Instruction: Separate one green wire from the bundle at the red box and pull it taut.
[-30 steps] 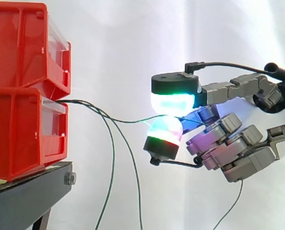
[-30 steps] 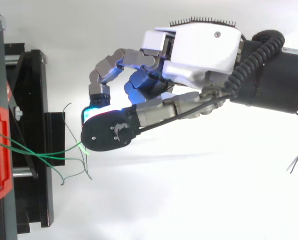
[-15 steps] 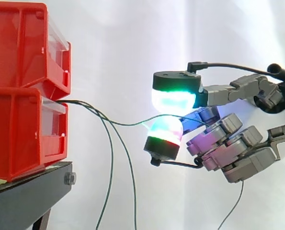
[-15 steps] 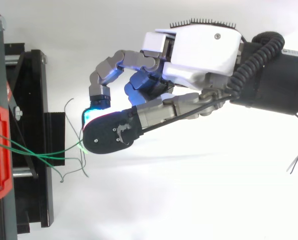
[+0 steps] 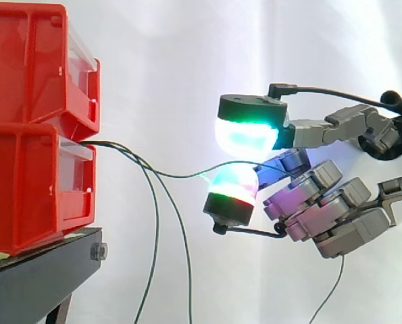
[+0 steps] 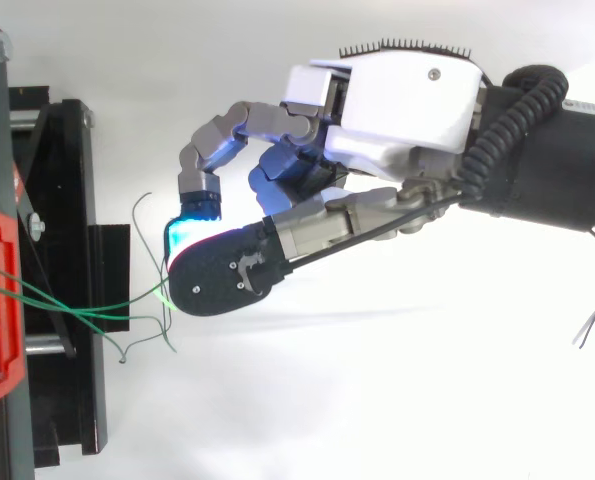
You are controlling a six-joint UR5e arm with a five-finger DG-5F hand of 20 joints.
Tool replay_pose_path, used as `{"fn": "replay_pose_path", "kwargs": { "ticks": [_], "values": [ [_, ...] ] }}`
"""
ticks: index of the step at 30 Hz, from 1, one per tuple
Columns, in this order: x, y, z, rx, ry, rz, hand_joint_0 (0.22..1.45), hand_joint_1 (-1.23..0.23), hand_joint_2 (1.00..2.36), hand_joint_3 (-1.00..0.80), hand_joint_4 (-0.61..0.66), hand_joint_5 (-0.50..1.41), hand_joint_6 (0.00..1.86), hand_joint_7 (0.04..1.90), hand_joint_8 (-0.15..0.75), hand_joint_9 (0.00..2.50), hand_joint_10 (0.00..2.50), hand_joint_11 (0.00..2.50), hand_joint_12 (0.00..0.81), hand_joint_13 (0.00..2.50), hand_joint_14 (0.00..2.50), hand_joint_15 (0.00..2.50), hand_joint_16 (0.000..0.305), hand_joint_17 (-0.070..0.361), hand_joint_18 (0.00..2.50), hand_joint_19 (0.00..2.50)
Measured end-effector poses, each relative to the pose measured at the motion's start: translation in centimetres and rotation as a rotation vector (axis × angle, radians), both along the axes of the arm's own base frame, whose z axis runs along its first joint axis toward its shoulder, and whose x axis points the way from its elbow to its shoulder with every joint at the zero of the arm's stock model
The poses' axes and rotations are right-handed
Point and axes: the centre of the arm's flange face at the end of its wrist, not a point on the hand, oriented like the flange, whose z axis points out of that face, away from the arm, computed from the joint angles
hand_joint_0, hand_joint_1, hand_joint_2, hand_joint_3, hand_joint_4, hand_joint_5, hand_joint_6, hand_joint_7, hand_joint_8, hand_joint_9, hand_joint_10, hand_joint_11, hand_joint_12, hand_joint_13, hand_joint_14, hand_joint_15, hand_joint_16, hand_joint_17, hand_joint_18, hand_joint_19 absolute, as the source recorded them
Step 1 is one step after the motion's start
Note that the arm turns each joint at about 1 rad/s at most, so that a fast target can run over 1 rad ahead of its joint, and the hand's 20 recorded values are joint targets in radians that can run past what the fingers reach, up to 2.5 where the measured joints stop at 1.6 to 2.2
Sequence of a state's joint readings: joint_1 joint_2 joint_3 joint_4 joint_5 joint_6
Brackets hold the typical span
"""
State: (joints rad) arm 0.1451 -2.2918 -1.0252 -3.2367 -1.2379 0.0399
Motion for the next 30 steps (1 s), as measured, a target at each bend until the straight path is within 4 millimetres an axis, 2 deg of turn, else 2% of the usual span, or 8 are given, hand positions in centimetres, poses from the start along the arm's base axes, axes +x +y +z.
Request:
{"fn": "replay_pose_path", "kwargs": {
  "ticks": [2,9,18,22,30],
  "values": [
    [0.0,0.0,0.0,0.000,0.000,0.000,0.62,-0.72,1.01,-0.37,0.12,-0.14,0.92,1.10,0.290,0.85,2.50,1.42,0.333,1.04,2.50,1.18,0.038,0.086,1.59,1.92],
    [0.0,0.0,0.0,0.000,0.001,0.000,0.63,-0.78,1.02,-0.16,0.03,-0.13,0.93,1.14,0.282,0.88,2.50,1.42,0.337,1.05,2.50,1.20,0.037,0.084,1.59,1.92],
    [0.0,0.0,0.0,0.000,0.001,0.001,0.63,-0.80,1.03,-0.08,-0.02,-0.13,0.93,1.18,0.284,0.91,2.50,1.41,0.343,1.07,2.50,1.21,0.040,0.089,1.61,1.90],
    [0.0,0.0,0.0,-0.003,0.001,0.002,0.63,-0.81,1.02,0.00,-0.08,-0.11,0.93,1.19,0.296,0.96,2.50,1.37,0.353,1.11,2.50,1.15,0.048,0.107,1.64,1.72],
    [-0.2,0.1,-1.5,-0.004,-0.008,0.006,0.63,-0.82,1.02,-0.01,-0.09,-0.11,0.92,1.19,0.307,1.00,2.50,1.35,0.365,1.14,2.50,1.13,0.051,0.115,1.65,1.63]
  ]
}}
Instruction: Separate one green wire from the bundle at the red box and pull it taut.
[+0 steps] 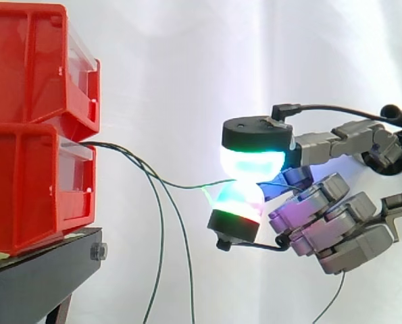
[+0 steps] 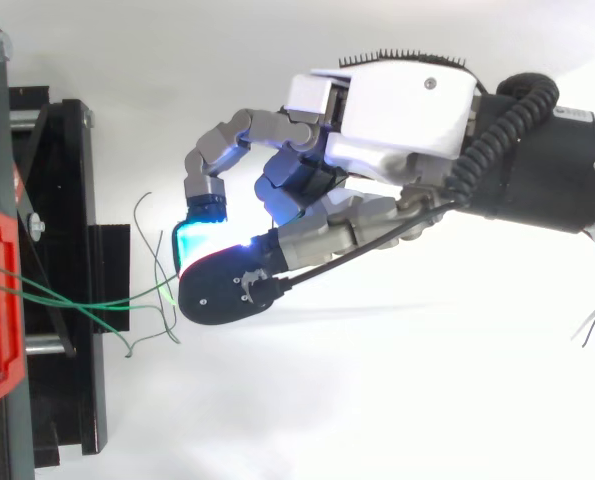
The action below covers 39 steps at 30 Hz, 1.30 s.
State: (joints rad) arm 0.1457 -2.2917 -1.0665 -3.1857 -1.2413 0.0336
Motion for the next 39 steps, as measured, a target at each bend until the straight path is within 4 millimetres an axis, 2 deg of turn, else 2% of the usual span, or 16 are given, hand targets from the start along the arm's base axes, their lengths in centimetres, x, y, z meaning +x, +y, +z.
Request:
{"fn": "replay_pose_path", "kwargs": {
  "ticks": [3,8,17,25,39],
  "values": [
    [0.3,0.0,-0.6,0.004,-0.039,0.001,0.63,-0.82,1.02,-0.01,-0.08,-0.11,0.92,1.20,0.303,1.00,2.50,1.35,0.362,1.14,2.50,1.13,0.051,0.114,1.65,1.63],
    [1.0,0.2,-0.4,0.008,-0.113,0.004,0.63,-0.82,1.02,-0.02,-0.08,-0.11,0.92,1.22,0.303,0.99,2.50,1.38,0.366,1.13,2.50,1.14,0.050,0.113,1.65,1.66],
    [1.4,0.2,-0.5,-0.018,-0.138,0.008,0.63,-0.81,1.02,-0.02,-0.08,-0.11,0.92,1.22,0.299,0.97,2.50,1.35,0.358,1.12,2.50,1.15,0.049,0.110,1.64,1.69],
    [0.2,0.1,-3.7,-0.022,-0.116,0.009,0.63,-0.81,1.02,-0.02,-0.08,-0.11,0.92,1.21,0.298,0.97,2.50,1.38,0.360,1.12,2.50,1.15,0.049,0.110,1.64,1.71],
    [0.4,0.1,-5.3,-0.015,-0.220,0.006,0.63,-0.81,1.02,-0.02,-0.09,-0.12,0.92,1.21,0.298,0.97,2.50,1.37,0.360,1.12,2.50,1.14,0.050,0.112,1.64,1.69]
  ]
}}
